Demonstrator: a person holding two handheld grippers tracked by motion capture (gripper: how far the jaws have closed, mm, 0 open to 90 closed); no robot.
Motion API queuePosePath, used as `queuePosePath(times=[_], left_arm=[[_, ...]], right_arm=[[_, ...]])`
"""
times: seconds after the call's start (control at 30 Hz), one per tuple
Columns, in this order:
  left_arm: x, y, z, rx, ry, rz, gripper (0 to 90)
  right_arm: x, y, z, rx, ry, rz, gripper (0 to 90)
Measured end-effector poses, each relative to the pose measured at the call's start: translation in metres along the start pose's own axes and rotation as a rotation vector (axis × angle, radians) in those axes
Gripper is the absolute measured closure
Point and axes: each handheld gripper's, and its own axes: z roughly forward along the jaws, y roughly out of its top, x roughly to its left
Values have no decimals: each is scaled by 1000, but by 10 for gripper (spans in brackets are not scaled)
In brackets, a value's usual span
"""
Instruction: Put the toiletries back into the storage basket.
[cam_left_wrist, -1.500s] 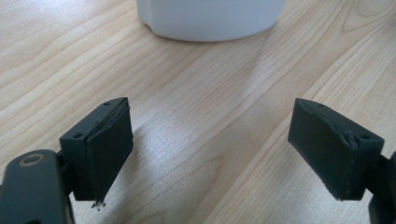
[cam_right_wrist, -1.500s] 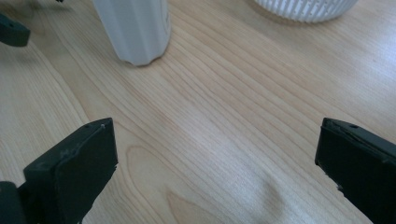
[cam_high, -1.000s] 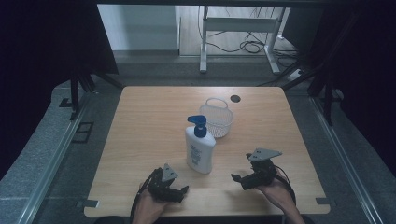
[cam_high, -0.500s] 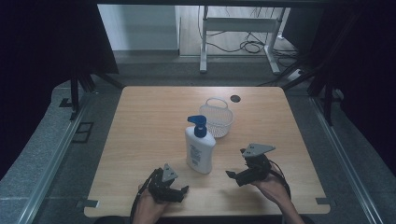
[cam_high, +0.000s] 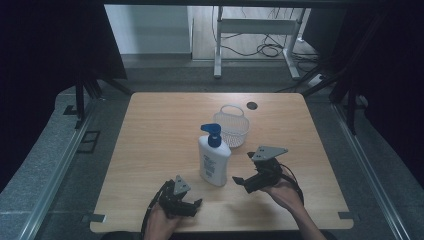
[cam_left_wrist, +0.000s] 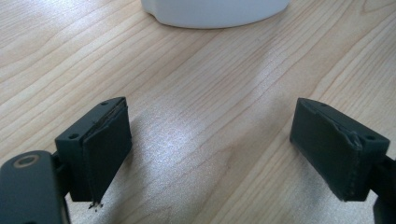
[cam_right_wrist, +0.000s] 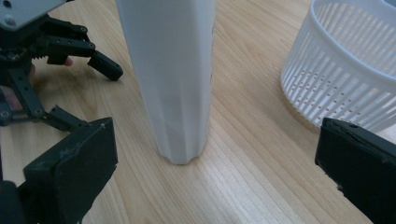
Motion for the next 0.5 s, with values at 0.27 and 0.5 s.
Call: queuePosePath(times=[0.27, 0.5], left_arm=[[-1, 1, 1, -3, 5, -8, 121], [-1, 1, 1, -3, 10, -13, 121]], right_arm=[[-1, 8, 6, 10, 18, 24, 0], [0, 20, 10, 3, 37, 35, 0]])
